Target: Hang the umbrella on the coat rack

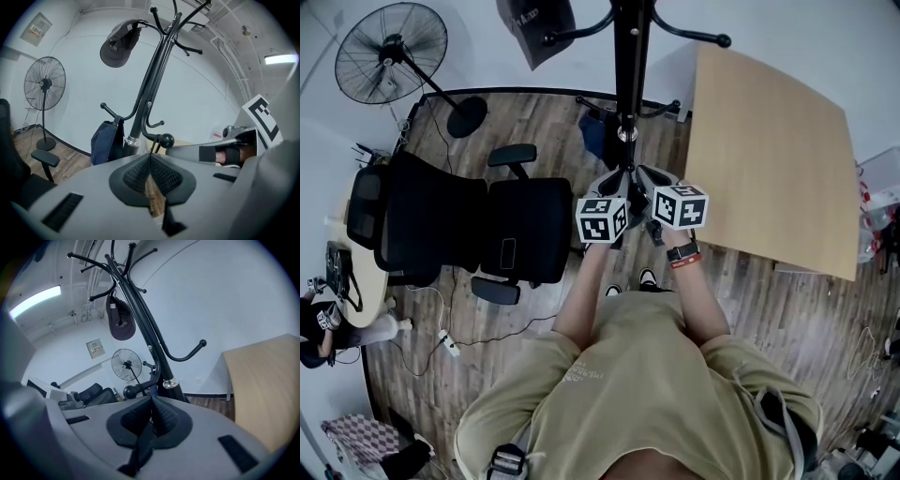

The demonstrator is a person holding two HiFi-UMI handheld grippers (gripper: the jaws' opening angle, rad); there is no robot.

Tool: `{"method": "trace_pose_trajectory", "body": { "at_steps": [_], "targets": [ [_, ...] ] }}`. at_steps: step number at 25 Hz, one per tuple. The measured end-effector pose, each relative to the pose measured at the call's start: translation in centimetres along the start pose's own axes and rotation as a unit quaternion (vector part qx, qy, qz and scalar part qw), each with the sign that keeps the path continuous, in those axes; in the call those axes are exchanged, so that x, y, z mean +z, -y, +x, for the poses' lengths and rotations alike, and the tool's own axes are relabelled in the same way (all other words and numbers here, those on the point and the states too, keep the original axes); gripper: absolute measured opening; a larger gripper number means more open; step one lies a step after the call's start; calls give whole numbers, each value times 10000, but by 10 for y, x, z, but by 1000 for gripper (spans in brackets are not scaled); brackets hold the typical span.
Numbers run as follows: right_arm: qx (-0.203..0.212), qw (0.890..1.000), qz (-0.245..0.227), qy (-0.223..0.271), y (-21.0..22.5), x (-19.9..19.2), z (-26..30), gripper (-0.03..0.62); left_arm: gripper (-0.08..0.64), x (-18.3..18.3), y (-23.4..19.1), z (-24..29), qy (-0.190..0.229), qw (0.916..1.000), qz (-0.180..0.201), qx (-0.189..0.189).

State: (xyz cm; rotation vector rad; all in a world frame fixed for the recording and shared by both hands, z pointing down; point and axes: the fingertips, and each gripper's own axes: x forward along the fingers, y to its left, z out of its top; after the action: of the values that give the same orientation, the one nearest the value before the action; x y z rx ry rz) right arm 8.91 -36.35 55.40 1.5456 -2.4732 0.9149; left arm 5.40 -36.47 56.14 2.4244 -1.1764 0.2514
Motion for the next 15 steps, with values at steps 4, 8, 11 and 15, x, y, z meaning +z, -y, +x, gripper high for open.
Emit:
{"method": "trace_pose_trajectory", "body": {
  "at_steps": [4,8,11,15],
  "targets": [
    [-193,9997,134,72,20,1,-12,15,25,0,3,-1,2,9999,-24,-123],
    [-299,9992,210,187,32,3,-24,14,25,-4,8,-2,15,9998,17,-183],
    [-269,9993,160,214,27,2,-28,14,25,-7,11,-7,10,9997,42,-231],
    [-160,9996,51,213,10,3,-27,15,25,-4,11,-15,25,9997,123,-202]
  ]
}}
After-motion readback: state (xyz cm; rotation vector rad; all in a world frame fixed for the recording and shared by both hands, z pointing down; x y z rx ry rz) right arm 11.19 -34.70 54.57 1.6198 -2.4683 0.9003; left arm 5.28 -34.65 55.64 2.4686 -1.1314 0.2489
